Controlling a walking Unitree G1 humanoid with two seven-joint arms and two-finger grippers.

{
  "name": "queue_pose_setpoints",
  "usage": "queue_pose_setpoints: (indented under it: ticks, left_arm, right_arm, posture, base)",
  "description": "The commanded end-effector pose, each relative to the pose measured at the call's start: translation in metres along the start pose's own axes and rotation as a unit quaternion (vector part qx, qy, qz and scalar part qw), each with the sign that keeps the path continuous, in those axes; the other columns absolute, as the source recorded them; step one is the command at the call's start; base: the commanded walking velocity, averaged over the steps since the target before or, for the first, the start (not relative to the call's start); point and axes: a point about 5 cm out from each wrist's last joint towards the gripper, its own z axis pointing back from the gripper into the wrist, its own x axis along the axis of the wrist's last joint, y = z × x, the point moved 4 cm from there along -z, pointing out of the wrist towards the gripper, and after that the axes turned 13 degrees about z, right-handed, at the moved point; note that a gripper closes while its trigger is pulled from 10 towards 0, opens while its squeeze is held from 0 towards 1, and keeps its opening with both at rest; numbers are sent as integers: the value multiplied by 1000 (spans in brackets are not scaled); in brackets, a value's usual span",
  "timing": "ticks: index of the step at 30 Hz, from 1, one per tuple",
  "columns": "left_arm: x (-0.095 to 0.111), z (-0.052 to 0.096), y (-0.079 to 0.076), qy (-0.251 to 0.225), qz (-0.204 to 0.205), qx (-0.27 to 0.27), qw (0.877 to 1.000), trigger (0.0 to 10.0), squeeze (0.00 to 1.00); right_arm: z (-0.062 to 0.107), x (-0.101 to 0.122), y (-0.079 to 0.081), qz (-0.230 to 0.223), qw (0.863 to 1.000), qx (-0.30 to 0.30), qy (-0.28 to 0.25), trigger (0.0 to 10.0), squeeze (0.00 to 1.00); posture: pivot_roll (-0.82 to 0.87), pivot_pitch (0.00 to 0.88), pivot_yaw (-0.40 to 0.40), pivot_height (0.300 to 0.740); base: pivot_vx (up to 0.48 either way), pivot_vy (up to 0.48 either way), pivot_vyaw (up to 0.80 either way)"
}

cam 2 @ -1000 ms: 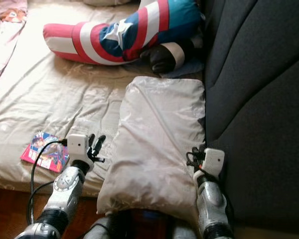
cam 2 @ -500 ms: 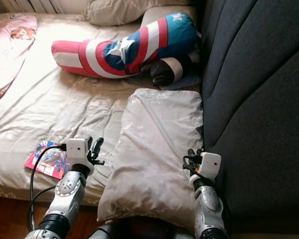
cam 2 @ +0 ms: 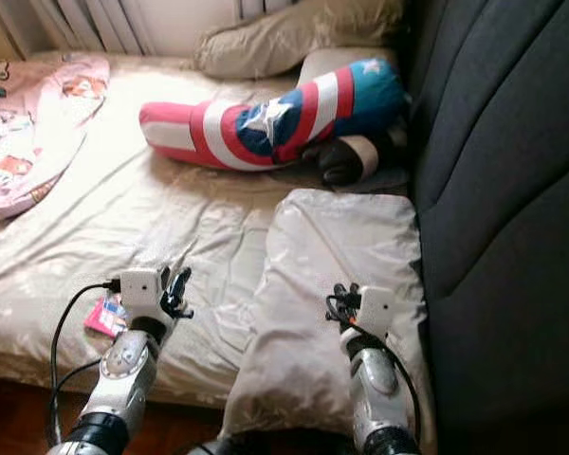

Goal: Clean up the room

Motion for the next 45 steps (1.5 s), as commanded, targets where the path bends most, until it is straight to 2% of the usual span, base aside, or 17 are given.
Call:
queue_pose_setpoints:
  ticks: [1,10,15,19,20,21,23,26,29,33,36,37,45]
  left_arm:
    - [0,1,2,4,-4,1,1000,10000,0]
    - [1,0,4,6,-1,6,1000,10000,0]
    - [-1,1,19,14,6,35,999,10000,0]
    - [-4,5,39,28,-4,63,998,10000,0]
    - [-10,11,56,47,-9,85,995,10000,0]
    - [-10,11,56,47,-9,85,995,10000,0]
    - [-17,17,67,67,-13,99,993,10000,0]
    - [-34,33,87,111,-15,129,985,10000,0]
    - [-39,38,91,124,-17,136,983,10000,0]
    - [-65,63,109,183,3,179,967,10000,0]
    - [-73,71,113,202,7,190,961,10000,0]
    - [-85,81,114,232,5,193,953,10000,0]
    - [-106,98,111,282,11,202,938,10000,0]
  right_arm:
    - [2,-7,3,-10,1000,-2,14,10000,0]
    - [2,-12,7,-19,999,1,30,10000,0]
    - [4,-18,6,-12,999,9,46,10000,0]
    - [5,-23,0,-3,998,8,60,10000,0]
    - [9,-34,-7,12,996,8,87,10000,0]
    - [9,-34,-7,12,996,8,87,10000,0]
    - [13,-42,-14,21,994,4,108,10000,0]
    - [25,-63,-23,31,987,3,155,10000,0]
    - [29,-69,-25,33,985,3,168,10000,0]
    - [50,-96,-29,31,973,-6,229,10000,0]
    - [57,-105,-29,27,968,-9,250,10000,0]
    - [68,-118,-27,29,959,-7,282,10000,0]
    - [87,-137,-24,31,943,1,330,10000,0]
  posture:
    - [13,151,26,740]
    - [18,174,31,740]
    - [22,185,30,740]
    - [18,190,27,740]
    - [20,193,25,740]
    - [20,193,25,740]
    - [23,192,23,740]
    - [24,194,22,740]
    - [26,193,21,740]
    - [23,200,21,740]
    - [23,201,20,740]
    - [24,202,19,740]
    - [25,204,14,740]
  base:
    - [0,480,0]
    - [0,480,0]
    - [0,480,0]
    - [0,480,0]
    - [0,480,0]
    - [0,480,0]
    - [0,480,0]
    - [0,480,0]
    - [0,480,0]
    - [0,480,0]
    - [0,480,0]
    - [0,480,0]
    - [0,480,0]
